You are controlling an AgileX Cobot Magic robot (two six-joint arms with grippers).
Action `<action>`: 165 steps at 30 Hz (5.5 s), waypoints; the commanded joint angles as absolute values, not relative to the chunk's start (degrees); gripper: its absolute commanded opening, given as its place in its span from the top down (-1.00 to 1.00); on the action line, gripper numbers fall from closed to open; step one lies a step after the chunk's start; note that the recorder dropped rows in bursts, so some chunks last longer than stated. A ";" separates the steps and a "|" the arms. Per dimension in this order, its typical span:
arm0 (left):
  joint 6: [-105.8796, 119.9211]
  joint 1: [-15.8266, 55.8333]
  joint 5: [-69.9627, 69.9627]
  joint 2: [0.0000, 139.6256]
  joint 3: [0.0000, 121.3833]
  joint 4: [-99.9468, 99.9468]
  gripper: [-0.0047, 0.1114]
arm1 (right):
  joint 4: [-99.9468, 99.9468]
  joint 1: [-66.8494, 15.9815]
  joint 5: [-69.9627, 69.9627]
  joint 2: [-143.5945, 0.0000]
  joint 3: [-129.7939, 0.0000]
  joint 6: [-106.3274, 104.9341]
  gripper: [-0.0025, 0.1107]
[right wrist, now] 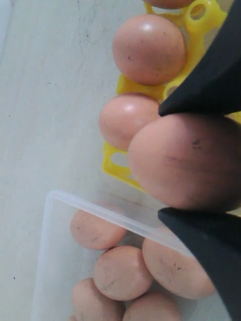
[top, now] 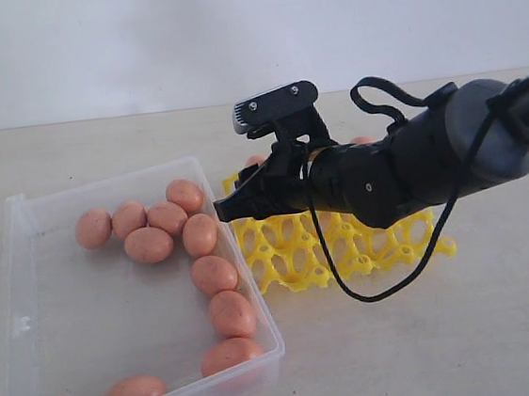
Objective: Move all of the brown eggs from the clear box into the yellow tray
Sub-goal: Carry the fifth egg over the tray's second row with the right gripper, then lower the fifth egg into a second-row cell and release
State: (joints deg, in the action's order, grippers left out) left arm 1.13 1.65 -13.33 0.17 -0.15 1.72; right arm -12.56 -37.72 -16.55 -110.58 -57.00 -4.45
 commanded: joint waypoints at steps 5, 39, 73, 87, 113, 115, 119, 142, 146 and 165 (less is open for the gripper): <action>1.16 1.88 -13.26 0.00 0.00 2.03 0.99 | -12.16 -37.83 -15.43 -110.45 -57.42 -3.79 0.96; 1.16 1.88 -13.26 0.00 0.00 2.03 0.99 | -11.26 -37.83 -16.43 -112.56 -57.42 -3.30 0.96; 1.16 1.88 -13.26 0.00 0.00 2.03 0.99 | -11.26 -36.41 -13.01 -112.56 -60.04 4.93 0.96; 1.16 1.88 -13.26 0.00 0.00 2.03 0.99 | -8.19 -36.41 -16.43 -112.56 -60.04 -2.05 0.96; 1.16 1.88 -13.26 0.00 0.00 2.03 0.99 | -1.65 -36.51 -28.68 -112.56 -60.04 -4.02 0.96; 1.16 1.88 -13.26 0.00 0.00 2.03 0.99 | -1.96 -36.51 -30.64 -112.56 -60.04 -4.02 0.96; 1.16 1.88 -13.26 0.00 0.00 2.03 0.99 | -4.10 -36.51 -37.00 -112.69 -58.40 -4.02 0.96; 1.16 1.88 -13.26 0.00 0.00 2.03 0.99 | -8.17 -36.66 -50.66 -115.25 -48.91 8.56 0.96; 1.16 1.88 -13.26 0.00 0.00 2.03 0.99 | -6.81 -36.66 -50.72 -115.49 -48.64 8.96 0.96; 1.16 1.88 -13.26 0.00 0.00 2.03 0.99 | -6.38 -38.00 -50.28 -116.66 -48.64 9.91 0.96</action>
State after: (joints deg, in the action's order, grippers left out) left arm 1.13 1.65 -13.33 0.17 -0.15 1.72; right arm -6.44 -37.92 -50.85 -116.70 -48.74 10.39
